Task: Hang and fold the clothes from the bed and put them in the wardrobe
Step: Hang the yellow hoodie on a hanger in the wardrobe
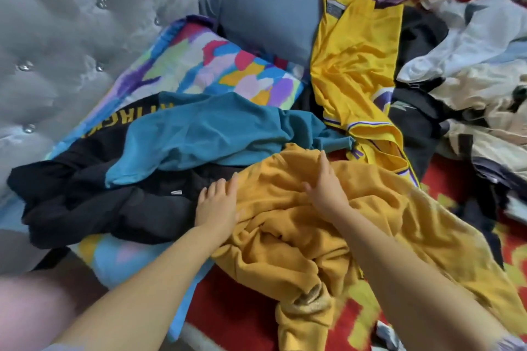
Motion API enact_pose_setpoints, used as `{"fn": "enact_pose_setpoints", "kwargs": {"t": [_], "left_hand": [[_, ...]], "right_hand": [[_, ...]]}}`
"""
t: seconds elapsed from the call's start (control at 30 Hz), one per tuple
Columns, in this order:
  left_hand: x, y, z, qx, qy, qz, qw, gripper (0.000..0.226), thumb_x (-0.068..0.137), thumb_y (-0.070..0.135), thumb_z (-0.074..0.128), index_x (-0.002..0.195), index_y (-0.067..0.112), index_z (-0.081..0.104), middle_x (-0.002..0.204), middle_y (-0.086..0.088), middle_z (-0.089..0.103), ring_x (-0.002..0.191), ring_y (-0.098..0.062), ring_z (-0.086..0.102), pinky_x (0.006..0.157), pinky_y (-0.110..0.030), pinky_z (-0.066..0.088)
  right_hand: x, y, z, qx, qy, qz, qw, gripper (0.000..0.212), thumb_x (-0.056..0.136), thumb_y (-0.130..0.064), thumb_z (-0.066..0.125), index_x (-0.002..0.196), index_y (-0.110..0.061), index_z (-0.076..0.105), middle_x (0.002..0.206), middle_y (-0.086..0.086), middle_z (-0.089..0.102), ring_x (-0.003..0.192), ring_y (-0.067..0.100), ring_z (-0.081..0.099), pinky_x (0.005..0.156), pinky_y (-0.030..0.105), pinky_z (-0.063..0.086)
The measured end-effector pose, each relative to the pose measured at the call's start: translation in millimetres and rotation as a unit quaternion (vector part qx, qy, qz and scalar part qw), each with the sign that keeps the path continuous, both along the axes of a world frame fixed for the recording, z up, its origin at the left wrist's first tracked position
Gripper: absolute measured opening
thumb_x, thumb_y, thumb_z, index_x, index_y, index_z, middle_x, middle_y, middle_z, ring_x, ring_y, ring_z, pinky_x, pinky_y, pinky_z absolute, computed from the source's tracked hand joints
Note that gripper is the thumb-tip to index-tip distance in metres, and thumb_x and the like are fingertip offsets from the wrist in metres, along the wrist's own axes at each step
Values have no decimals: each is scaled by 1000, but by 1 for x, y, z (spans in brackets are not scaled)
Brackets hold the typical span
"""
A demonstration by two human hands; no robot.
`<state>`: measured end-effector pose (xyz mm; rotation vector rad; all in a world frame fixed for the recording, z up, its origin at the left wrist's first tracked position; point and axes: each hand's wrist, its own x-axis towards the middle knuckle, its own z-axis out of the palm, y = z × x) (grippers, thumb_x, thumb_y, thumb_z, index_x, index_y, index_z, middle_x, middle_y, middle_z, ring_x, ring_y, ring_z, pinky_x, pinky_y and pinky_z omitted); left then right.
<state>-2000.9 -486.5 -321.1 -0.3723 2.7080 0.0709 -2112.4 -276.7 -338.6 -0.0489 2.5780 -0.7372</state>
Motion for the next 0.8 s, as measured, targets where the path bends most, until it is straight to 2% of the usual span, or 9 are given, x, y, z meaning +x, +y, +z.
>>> {"fn": "enact_pose_setpoints", "kwargs": {"t": [0.07, 0.17, 0.3, 0.43, 0.5, 0.57, 0.67, 0.73, 0.8], "left_hand": [[0, -5, -2, -27, 39, -12, 999, 61, 97, 26, 49, 148, 15, 18, 138, -5, 43, 127, -23, 41, 106, -36, 31], [4, -3, 16, 64, 65, 3, 996, 30, 98, 28, 46, 125, 17, 43, 118, -2, 58, 108, -27, 55, 87, -37, 41], [24, 9, 75, 180, 162, 24, 970, 25, 95, 30, 48, 119, 21, 50, 99, 1, 64, 91, -25, 61, 68, -34, 45], [57, 28, 159, 249, 245, 8, 937, 30, 92, 29, 54, 122, 23, 54, 99, 5, 66, 91, -17, 62, 72, -31, 47], [79, 39, 208, 274, 275, -3, 921, 34, 91, 29, 57, 125, 21, 55, 105, 4, 66, 96, -15, 62, 79, -31, 48], [107, 53, 257, 294, 311, -23, 903, 32, 90, 31, 59, 120, 19, 57, 101, 2, 67, 95, -16, 62, 79, -29, 46], [162, 83, 319, 319, 338, -67, 883, 41, 88, 44, 48, 116, 16, 57, 97, -4, 67, 93, -23, 62, 80, -34, 45], [205, 104, 350, 339, 310, -117, 880, 50, 86, 52, 41, 118, 15, 53, 102, -7, 64, 96, -25, 60, 82, -38, 45], [248, 115, 377, 373, 275, -181, 868, 52, 86, 58, 41, 117, 18, 51, 102, -2, 62, 94, -20, 58, 83, -36, 45]], "right_hand": [[-3, -3, -12, 27, -50, -22, 998, 76, 93, -31, 57, 151, -24, 9, 141, 11, 44, 122, 30, 51, 99, 43, 46], [-12, -8, -1, 47, -38, -27, 998, 37, 94, -24, 49, 128, -10, 46, 119, 13, 61, 105, 30, 58, 81, 33, 45], [-17, -3, 66, -92, 30, -79, 992, 28, 95, -16, 44, 119, -11, 60, 115, 10, 64, 108, 29, 57, 83, 28, 39], [-2, 3, 179, -228, 108, -116, 961, 26, 99, -14, 43, 119, -13, 61, 115, 8, 64, 107, 23, 57, 84, 26, 40], [18, 3, 246, -331, 124, -139, 925, 24, 100, -14, 42, 113, -17, 61, 111, 7, 65, 104, 20, 58, 83, 27, 45], [48, 2, 317, -456, 86, -156, 872, 24, 102, -13, 40, 109, -19, 61, 106, 8, 66, 101, 21, 61, 88, 34, 50], [109, 8, 411, -626, 19, -145, 766, 24, 103, -16, 37, 102, -19, 61, 81, 2, 70, 75, 16, 66, 69, 31, 57], [162, 10, 462, -698, -52, -110, 705, 25, 102, -18, 38, 101, -14, 63, 78, 9, 71, 76, 27, 65, 65, 34, 59], [222, 11, 504, -736, -155, -29, 658, 29, 100, -10, 44, 92, -12, 72, 72, 20, 69, 71, 41, 59, 64, 35, 59]]}}
